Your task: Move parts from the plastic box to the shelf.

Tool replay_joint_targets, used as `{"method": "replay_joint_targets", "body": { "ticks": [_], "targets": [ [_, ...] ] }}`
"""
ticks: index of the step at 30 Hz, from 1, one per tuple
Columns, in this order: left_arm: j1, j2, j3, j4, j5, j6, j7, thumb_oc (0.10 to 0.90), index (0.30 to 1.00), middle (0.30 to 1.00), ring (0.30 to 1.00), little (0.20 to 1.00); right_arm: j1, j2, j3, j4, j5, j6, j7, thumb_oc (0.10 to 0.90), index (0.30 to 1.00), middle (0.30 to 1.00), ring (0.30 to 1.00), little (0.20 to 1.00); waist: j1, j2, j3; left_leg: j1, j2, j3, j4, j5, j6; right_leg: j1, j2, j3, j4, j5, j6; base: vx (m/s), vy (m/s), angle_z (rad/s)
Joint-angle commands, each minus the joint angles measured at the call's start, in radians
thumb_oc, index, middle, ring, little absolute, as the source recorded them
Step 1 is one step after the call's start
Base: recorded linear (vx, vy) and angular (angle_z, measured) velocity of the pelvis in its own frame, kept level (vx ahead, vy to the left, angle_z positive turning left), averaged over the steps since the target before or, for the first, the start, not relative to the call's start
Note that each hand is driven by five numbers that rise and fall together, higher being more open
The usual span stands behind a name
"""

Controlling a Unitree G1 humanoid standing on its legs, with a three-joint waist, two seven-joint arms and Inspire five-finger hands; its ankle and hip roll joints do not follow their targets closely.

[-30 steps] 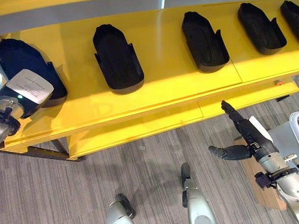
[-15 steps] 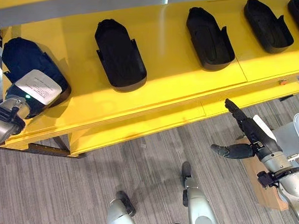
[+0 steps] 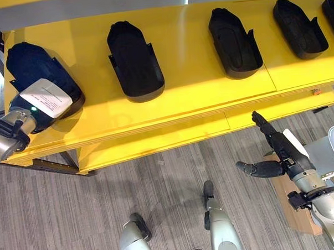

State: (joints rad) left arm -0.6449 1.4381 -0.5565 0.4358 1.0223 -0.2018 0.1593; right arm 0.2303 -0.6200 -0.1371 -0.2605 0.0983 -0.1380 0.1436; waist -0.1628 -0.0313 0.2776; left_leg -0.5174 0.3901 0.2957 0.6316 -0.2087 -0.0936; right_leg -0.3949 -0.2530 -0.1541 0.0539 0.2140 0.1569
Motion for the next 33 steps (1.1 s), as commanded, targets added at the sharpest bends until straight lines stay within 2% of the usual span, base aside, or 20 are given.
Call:
{"method": "replay_joint_targets", "body": {
  "ticks": [1,5,11,19,24,26,28,30,31,33],
  "targets": [
    [0.057,0.080,0.195,-0.016,-0.066,0.062,0.015,0.900,1.000,1.000,1.000,1.000,-0.013,-0.036,-0.133,-0.077,0.001,-0.058,-0.025,0.900,1.000,1.000,1.000,1.000,0.002,0.016,-0.081,-0.020,0.034,-0.103,-0.048,0.063,-0.046,0.170,-0.119,0.019,0.020,-0.068,0.094,0.00,0.000,0.00],
    [0.155,0.047,0.296,0.042,-0.090,0.081,0.019,0.900,1.000,1.000,1.000,1.000,-0.020,-0.039,-0.124,-0.072,-0.002,-0.056,-0.025,0.900,1.000,1.000,1.000,1.000,0.006,0.017,-0.087,0.001,0.033,-0.098,-0.058,0.066,-0.047,0.183,-0.121,0.016,0.019,-0.070,0.093,0.00,0.000,0.00],
    [0.199,0.019,0.313,0.179,-0.114,0.087,0.029,0.900,1.000,1.000,1.000,1.000,-0.033,-0.054,-0.114,-0.073,0.002,-0.064,-0.030,0.900,1.000,1.000,1.000,1.000,-0.006,0.022,-0.091,0.020,0.032,-0.089,-0.077,0.076,-0.050,0.194,-0.122,0.012,0.017,-0.071,0.094,0.00,0.000,0.00],
    [0.253,0.059,0.364,0.045,-0.113,0.076,-0.009,0.900,1.000,1.000,1.000,1.000,-0.014,-0.040,-0.142,-0.076,-0.003,-0.052,-0.027,0.900,1.000,1.000,1.000,1.000,0.010,0.020,-0.089,0.022,0.032,-0.094,-0.077,0.075,-0.051,0.206,-0.121,0.007,0.012,-0.071,0.091,0.00,0.000,0.00],
    [0.309,0.036,0.466,0.028,-0.128,0.102,0.004,0.900,1.000,1.000,1.000,1.000,-0.010,-0.031,-0.146,-0.073,-0.006,-0.048,-0.027,0.900,1.000,1.000,1.000,1.000,0.018,0.018,-0.091,0.026,0.031,-0.093,-0.081,0.076,-0.051,0.209,-0.122,0.005,0.010,-0.075,0.090,0.00,0.000,0.00],
    [0.300,-0.008,0.543,0.064,-0.187,0.138,0.053,0.900,1.000,1.000,1.000,1.000,-0.012,-0.027,-0.130,-0.067,0.004,-0.054,-0.027,0.900,1.000,1.000,1.000,1.000,0.015,0.015,-0.093,0.028,0.031,-0.090,-0.081,0.078,-0.052,0.212,-0.123,0.004,0.011,-0.077,0.088,0.00,0.000,0.00],
    [0.285,-0.018,0.560,0.080,-0.211,0.145,0.075,0.900,1.000,1.000,1.000,1.000,-0.012,-0.026,-0.121,-0.068,0.011,-0.060,-0.024,0.900,1.000,1.000,1.000,1.000,0.010,0.016,-0.094,0.033,0.030,-0.088,-0.084,0.078,-0.052,0.213,-0.123,0.003,0.011,-0.079,0.087,0.00,0.000,0.00],
    [0.275,-0.021,0.588,0.086,-0.250,0.136,0.114,0.900,1.000,1.000,1.000,1.000,-0.004,-0.020,-0.115,-0.070,0.012,-0.073,-0.021,0.900,1.000,1.000,1.000,1.000,0.014,0.013,-0.095,0.038,0.030,-0.086,-0.089,0.081,-0.053,0.216,-0.124,0.000,0.009,-0.081,0.088,0.01,-0.022,0.01],
    [0.328,-0.029,0.658,0.058,-0.286,0.121,0.157,0.900,1.000,1.000,1.000,1.000,0.010,-0.008,-0.115,-0.069,0.016,-0.088,-0.020,0.900,1.000,1.000,1.000,1.000,0.027,0.010,-0.098,0.039,0.029,-0.087,-0.096,0.086,-0.055,0.220,-0.125,-0.003,0.007,-0.081,0.088,0.01,-0.047,0.04],
    [0.370,-0.052,0.691,0.066,-0.314,0.116,0.166,0.900,1.000,1.000,1.000,1.000,0.006,-0.010,-0.113,-0.072,0.015,-0.092,-0.025,0.900,1.000,1.000,1.000,1.000,0.030,0.007,-0.098,0.040,0.029,-0.088,-0.100,0.089,-0.056,0.222,-0.124,-0.006,0.005,-0.081,0.087,0.00,-0.032,0.07]
  ]
}}
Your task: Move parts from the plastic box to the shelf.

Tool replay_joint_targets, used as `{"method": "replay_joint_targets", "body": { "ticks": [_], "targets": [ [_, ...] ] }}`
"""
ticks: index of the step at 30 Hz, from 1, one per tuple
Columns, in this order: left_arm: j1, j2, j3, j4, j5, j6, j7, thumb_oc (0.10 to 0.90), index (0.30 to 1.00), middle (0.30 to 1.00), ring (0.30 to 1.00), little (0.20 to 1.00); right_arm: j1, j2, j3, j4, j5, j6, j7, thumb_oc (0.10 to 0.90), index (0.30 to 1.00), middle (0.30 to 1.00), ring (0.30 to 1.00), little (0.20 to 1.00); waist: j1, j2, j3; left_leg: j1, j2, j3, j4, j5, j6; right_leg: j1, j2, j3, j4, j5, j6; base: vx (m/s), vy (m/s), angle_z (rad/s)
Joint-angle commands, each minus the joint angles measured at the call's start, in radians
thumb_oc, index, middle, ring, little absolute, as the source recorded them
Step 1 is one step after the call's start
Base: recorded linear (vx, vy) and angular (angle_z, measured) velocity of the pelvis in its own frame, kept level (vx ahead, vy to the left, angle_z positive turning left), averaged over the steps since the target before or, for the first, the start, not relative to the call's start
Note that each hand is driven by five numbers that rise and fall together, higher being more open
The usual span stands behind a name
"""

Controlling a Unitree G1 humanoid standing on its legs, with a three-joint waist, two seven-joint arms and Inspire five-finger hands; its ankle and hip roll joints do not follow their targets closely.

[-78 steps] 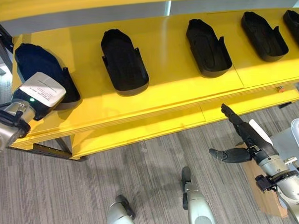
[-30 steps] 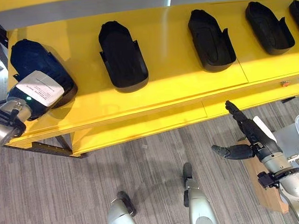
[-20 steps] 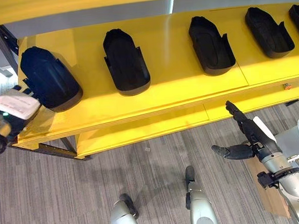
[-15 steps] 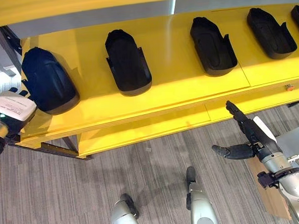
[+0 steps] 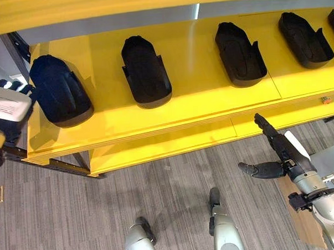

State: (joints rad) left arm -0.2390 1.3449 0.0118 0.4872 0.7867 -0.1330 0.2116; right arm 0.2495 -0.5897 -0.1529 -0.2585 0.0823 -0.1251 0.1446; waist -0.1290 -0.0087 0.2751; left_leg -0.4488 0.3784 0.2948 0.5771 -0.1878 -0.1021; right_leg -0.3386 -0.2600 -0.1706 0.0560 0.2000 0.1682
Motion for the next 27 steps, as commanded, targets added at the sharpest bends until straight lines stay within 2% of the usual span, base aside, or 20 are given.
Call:
{"method": "replay_joint_targets", "body": {
  "ticks": [1,6,12,15,16,22,23,25,27],
  "targets": [
    [-0.013,0.030,0.140,0.014,-0.089,0.045,0.118,0.900,1.000,1.000,1.000,1.000,-0.013,-0.043,-0.097,-0.076,0.034,-0.106,-0.029,0.900,1.000,1.000,1.000,1.000,-0.004,-0.016,-0.095,-0.029,0.041,-0.087,-0.045,0.070,-0.048,0.166,-0.117,0.010,0.003,-0.067,0.075,0.00,-0.021,0.05],
    [0.053,-0.045,0.208,-0.070,-0.100,0.067,0.093,0.900,1.000,1.000,1.000,1.000,0.000,-0.045,-0.115,-0.083,0.035,-0.095,-0.032,0.900,1.000,1.000,1.000,1.000,-0.007,-0.019,-0.093,-0.023,0.043,-0.088,-0.052,0.071,-0.050,0.168,-0.113,0.010,0.002,-0.070,0.072,0.00,-0.010,0.02],
    [0.118,-0.215,0.326,-0.194,-0.263,0.064,0.070,0.900,1.000,1.000,1.000,1.000,-0.005,-0.025,-0.133,-0.070,0.037,-0.059,-0.034,0.900,1.000,1.000,1.000,1.000,-0.006,-0.025,-0.096,-0.012,0.044,-0.084,-0.057,0.071,-0.050,0.177,-0.108,0.009,0.000,-0.075,0.062,0.00,-0.005,0.01],
    [0.135,-0.264,0.335,-0.232,-0.318,0.048,0.060,0.900,1.000,1.000,1.000,1.000,-0.011,-0.025,-0.129,-0.066,0.037,-0.053,-0.036,0.900,1.000,1.000,1.000,1.000,-0.005,-0.024,-0.096,-0.009,0.043,-0.084,-0.062,0.073,-0.050,0.180,-0.107,0.008,-0.001,-0.074,0.061,0.00,0.000,0.00],
    [0.137,-0.316,0.343,-0.284,-0.395,0.033,0.052,0.900,1.000,1.000,1.000,1.000,-0.018,-0.017,-0.122,-0.064,0.040,-0.049,-0.035,0.900,1.000,1.000,1.000,1.000,-0.004,-0.026,-0.097,-0.005,0.042,-0.084,-0.065,0.073,-0.050,0.182,-0.107,0.007,0.000,-0.075,0.059,0.00,0.000,0.00],
    [0.152,-0.426,0.335,-0.396,-0.609,-0.025,0.008,0.900,1.000,1.000,1.000,1.000,-0.037,-0.015,-0.112,-0.057,0.045,-0.040,-0.045,0.900,1.000,1.000,1.000,1.000,0.000,-0.027,-0.096,0.007,0.042,-0.085,-0.069,0.076,-0.050,0.193,-0.108,0.007,0.001,-0.077,0.054,0.00,0.000,0.00],
    [0.163,-0.469,0.310,-0.436,-0.649,-0.046,0.014,0.900,1.000,1.000,1.000,1.000,-0.040,-0.014,-0.104,-0.061,0.048,-0.044,-0.046,0.900,1.000,1.000,1.000,1.000,-0.001,-0.028,-0.097,0.015,0.042,-0.083,-0.074,0.077,-0.050,0.197,-0.108,0.007,0.001,-0.079,0.053,0.00,0.000,0.00],
    [0.164,-0.470,0.310,-0.438,-0.649,-0.045,0.013,0.900,1.000,1.000,1.000,1.000,-0.039,-0.015,-0.105,-0.061,0.048,-0.044,-0.046,0.900,1.000,1.000,1.000,1.000,0.000,-0.028,-0.097,0.016,0.042,-0.082,-0.074,0.077,-0.050,0.198,-0.108,0.007,0.001,-0.079,0.053,0.00,0.000,0.00],
    [0.162,-0.528,0.270,-0.503,-0.686,-0.060,0.009,0.900,1.000,1.000,1.000,1.000,-0.046,-0.018,-0.098,-0.064,0.050,-0.050,-0.050,0.900,1.000,1.000,1.000,1.000,0.000,-0.032,-0.097,0.028,0.043,-0.079,-0.083,0.080,-0.051,0.204,-0.108,0.007,0.002,-0.083,0.052,0.00,0.000,0.00]
  ]
}}
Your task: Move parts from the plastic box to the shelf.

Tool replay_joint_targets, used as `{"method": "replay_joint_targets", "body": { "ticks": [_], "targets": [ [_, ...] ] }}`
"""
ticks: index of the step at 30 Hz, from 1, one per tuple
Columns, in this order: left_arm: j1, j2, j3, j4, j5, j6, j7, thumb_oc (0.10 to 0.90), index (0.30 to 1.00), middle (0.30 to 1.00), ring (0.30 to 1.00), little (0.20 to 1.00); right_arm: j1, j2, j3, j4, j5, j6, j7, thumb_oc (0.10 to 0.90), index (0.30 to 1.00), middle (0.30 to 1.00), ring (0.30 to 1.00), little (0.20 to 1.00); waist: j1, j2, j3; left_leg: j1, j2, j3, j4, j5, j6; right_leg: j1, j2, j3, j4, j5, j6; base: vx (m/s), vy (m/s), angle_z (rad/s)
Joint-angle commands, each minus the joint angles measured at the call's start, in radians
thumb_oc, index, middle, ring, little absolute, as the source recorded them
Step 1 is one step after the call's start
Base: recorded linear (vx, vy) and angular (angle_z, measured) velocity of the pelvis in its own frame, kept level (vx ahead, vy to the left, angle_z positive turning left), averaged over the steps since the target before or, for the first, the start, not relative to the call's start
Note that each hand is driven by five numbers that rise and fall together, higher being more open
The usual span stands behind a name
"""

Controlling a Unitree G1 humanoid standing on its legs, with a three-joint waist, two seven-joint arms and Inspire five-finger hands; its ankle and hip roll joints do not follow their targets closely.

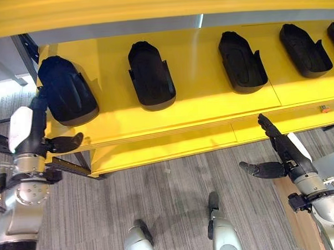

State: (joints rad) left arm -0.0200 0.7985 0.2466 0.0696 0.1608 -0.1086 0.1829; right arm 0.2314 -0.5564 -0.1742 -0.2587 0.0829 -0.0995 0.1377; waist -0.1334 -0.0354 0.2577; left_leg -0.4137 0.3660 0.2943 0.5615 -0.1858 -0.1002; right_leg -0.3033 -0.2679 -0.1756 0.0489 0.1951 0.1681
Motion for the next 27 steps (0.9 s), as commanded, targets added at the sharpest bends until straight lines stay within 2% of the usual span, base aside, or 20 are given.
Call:
{"method": "replay_joint_targets", "body": {
  "ticks": [1,11,15,16,19,23,27],
  "targets": [
    [-0.065,0.008,0.024,-0.084,-0.066,-0.086,0.044,0.900,1.000,1.000,1.000,1.000,-0.030,-0.053,-0.067,-0.062,0.048,-0.076,-0.044,0.900,1.000,1.000,1.000,1.000,0.004,-0.005,-0.080,-0.005,0.055,-0.078,-0.069,0.080,-0.053,0.170,-0.100,0.012,0.009,-0.079,0.052,0.00,0.000,0.00],
    [-0.103,-0.078,-0.079,-0.106,-0.031,-0.090,0.066,0.900,1.000,1.000,1.000,1.000,-0.038,-0.059,-0.048,-0.065,0.046,-0.093,-0.059,0.900,1.000,1.000,1.000,1.000,-0.004,-0.010,-0.077,0.018,0.055,-0.070,-0.092,0.089,-0.056,0.171,-0.095,0.018,0.015,-0.087,0.049,0.00,-0.001,0.00],
    [-0.133,-0.095,-0.115,-0.093,0.039,-0.076,0.084,0.900,1.000,1.000,1.000,1.000,-0.044,-0.060,-0.035,-0.068,0.042,-0.096,-0.066,0.900,1.000,1.000,1.000,1.000,-0.007,-0.011,-0.076,0.023,0.058,-0.066,-0.094,0.092,-0.058,0.171,-0.093,0.018,0.020,-0.091,0.048,0.00,0.000,0.00],
    [-0.160,-0.094,-0.134,-0.071,0.082,-0.063,0.107,0.900,1.000,1.000,1.000,1.000,-0.050,-0.065,-0.021,-0.068,0.042,-0.096,-0.067,0.900,1.000,1.000,1.000,1.000,-0.011,-0.012,-0.078,0.024,0.060,-0.066,-0.096,0.092,-0.058,0.170,-0.091,0.020,0.022,-0.092,0.048,0.00,0.000,0.00],
    [-0.213,-0.115,-0.176,-0.011,0.088,-0.045,0.137,0.900,1.000,1.000,1.000,1.000,-0.061,-0.066,0.001,-0.065,0.045,-0.094,-0.075,0.900,1.000,1.000,1.000,1.000,-0.015,-0.013,-0.079,0.029,0.061,-0.063,-0.100,0.095,-0.059,0.168,-0.090,0.021,0.023,-0.093,0.048,0.00,0.000,0.00],
    [-0.305,-0.157,-0.224,0.108,0.055,-0.009,0.202,0.900,1.000,1.000,1.000,1.000,-0.064,-0.075,0.029,-0.064,0.052,-0.090,-0.093,0.900,1.000,1.000,1.000,1.000,-0.027,-0.015,-0.084,0.031,0.064,-0.056,-0.102,0.099,-0.062,0.165,-0.087,0.024,0.025,-0.095,0.048,0.00,-0.002,-0.01],
    [-0.355,-0.177,-0.248,0.161,0.029,0.004,0.240,0.900,1.000,1.000,1.000,1.000,-0.062,-0.087,0.040,-0.064,0.054,-0.092,-0.102,0.900,1.000,1.000,1.000,1.000,-0.034,-0.017,-0.087,0.029,0.065,-0.053,-0.102,0.099,-0.063,0.161,-0.087,0.029,0.023,-0.091,0.048,0.00,-0.001,-0.02]
  ]
}}
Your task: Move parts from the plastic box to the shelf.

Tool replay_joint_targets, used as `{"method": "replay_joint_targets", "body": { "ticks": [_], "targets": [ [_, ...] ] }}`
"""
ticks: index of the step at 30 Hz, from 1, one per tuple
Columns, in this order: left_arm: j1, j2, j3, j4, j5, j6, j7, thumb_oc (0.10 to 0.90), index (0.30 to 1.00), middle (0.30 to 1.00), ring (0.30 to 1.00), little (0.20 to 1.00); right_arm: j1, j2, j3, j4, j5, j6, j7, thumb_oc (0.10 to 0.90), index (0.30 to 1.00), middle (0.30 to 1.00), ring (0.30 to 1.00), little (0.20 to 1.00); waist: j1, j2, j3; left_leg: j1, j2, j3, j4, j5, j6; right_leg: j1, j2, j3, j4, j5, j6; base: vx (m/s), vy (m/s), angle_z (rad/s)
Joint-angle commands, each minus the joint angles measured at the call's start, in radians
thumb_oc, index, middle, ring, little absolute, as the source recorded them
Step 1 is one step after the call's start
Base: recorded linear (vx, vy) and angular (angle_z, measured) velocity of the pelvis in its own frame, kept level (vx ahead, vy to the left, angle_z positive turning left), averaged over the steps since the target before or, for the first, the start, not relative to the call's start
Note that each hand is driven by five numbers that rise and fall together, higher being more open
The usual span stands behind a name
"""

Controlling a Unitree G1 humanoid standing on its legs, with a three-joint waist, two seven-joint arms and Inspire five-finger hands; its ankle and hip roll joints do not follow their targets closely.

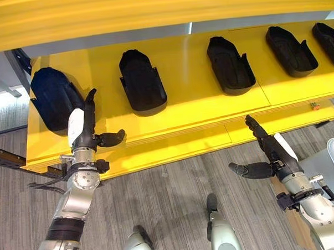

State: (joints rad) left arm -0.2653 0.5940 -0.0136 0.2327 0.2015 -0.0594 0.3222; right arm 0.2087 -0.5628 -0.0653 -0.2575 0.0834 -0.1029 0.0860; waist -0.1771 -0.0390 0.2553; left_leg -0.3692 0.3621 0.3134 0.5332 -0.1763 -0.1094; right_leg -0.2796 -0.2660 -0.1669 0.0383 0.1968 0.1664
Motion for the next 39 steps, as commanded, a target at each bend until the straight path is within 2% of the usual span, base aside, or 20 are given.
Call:
{"method": "replay_joint_targets", "body": {
  "ticks": [1,15,30,34,36,37,38,39],
  "targets": [
    [-0.127,0.020,0.008,0.014,-0.023,-0.043,0.122,0.900,1.000,1.000,1.000,1.000,-0.040,-0.084,-0.062,-0.065,0.056,-0.090,-0.056,0.900,1.000,1.000,1.000,1.000,0.006,-0.015,-0.087,-0.019,0.070,-0.070,-0.072,0.090,-0.055,0.134,-0.088,0.021,0.034,-0.091,0.051,0.00,0.000,0.00],
    [-0.183,-0.034,-0.011,0.004,-0.015,-0.028,0.265,0.900,1.000,1.000,1.000,1.000,-0.043,-0.102,-0.036,-0.069,0.074,-0.110,-0.095,0.900,1.000,1.000,1.000,1.000,0.005,-0.029,-0.088,-0.020,0.070,-0.073,-0.070,0.090,-0.055,0.145,-0.086,0.015,0.030,-0.090,0.051,0.00,0.000,0.00],
    [-0.302,-0.043,-0.018,-0.081,0.009,-0.042,0.388,0.900,1.000,1.000,1.000,1.000,-0.060,-0.122,-0.024,-0.071,0.087,-0.131,-0.125,0.900,1.000,1.000,1.000,1.000,0.002,-0.041,-0.099,-0.008,0.065,-0.075,-0.082,0.093,-0.057,0.165,-0.088,0.010,0.017,-0.086,0.054,0.00,0.000,0.00],
    [-0.347,-0.047,-0.024,-0.076,-0.027,-0.046,0.398,0.900,1.000,1.000,1.000,1.000,-0.065,-0.125,-0.018,-0.070,0.087,-0.130,-0.125,0.900,1.000,1.000,1.000,1.000,-0.002,-0.040,-0.105,-0.005,0.064,-0.074,-0.081,0.093,-0.057,0.167,-0.088,0.012,0.017,-0.086,0.054,-0.01,0.001,0.00],
    [-0.361,-0.052,-0.025,-0.070,-0.044,-0.049,0.400,0.900,1.000,1.000,1.000,1.000,-0.066,-0.126,-0.017,-0.068,0.087,-0.129,-0.125,0.900,1.000,1.000,1.000,1.000,-0.004,-0.042,-0.101,-0.013,0.062,-0.063,-0.082,0.113,-0.044,0.158,-0.091,0.007,0.017,-0.071,0.048,-0.03,0.003,0.00],
    [-0.376,-0.054,-0.027,-0.062,-0.064,-0.049,0.403,0.900,1.000,1.000,1.000,1.000,-0.066,-0.129,-0.011,-0.066,0.086,-0.128,-0.125,0.900,1.000,1.000,1.000,1.000,-0.003,-0.038,-0.108,-0.004,0.063,-0.074,-0.082,0.093,-0.057,0.167,-0.088,0.011,0.017,-0.086,0.055,0.00,0.000,0.00],
    [-0.391,-0.052,-0.031,-0.048,-0.077,-0.051,0.408,0.900,1.000,1.000,1.000,1.000,-0.068,-0.130,-0.008,-0.069,0.087,-0.128,-0.126,0.900,1.000,1.000,1.000,1.000,-0.007,-0.040,-0.106,-0.014,0.060,-0.065,-0.084,0.115,-0.044,0.157,-0.092,0.006,0.017,-0.070,0.049,0.10,0.002,-0.01],
    [-0.428,-0.063,-0.036,-0.005,-0.142,-0.055,0.411,0.900,1.000,1.000,1.000,1.000,-0.066,-0.137,0.005,-0.067,0.090,-0.125,-0.122,0.900,1.000,1.000,1.000,1.000,-0.010,-0.034,-0.114,0.001,0.062,-0.074,-0.087,0.095,-0.057,0.169,-0.087,0.012,0.018,-0.088,0.055,0.00,0.000,0.00]
  ]
}}
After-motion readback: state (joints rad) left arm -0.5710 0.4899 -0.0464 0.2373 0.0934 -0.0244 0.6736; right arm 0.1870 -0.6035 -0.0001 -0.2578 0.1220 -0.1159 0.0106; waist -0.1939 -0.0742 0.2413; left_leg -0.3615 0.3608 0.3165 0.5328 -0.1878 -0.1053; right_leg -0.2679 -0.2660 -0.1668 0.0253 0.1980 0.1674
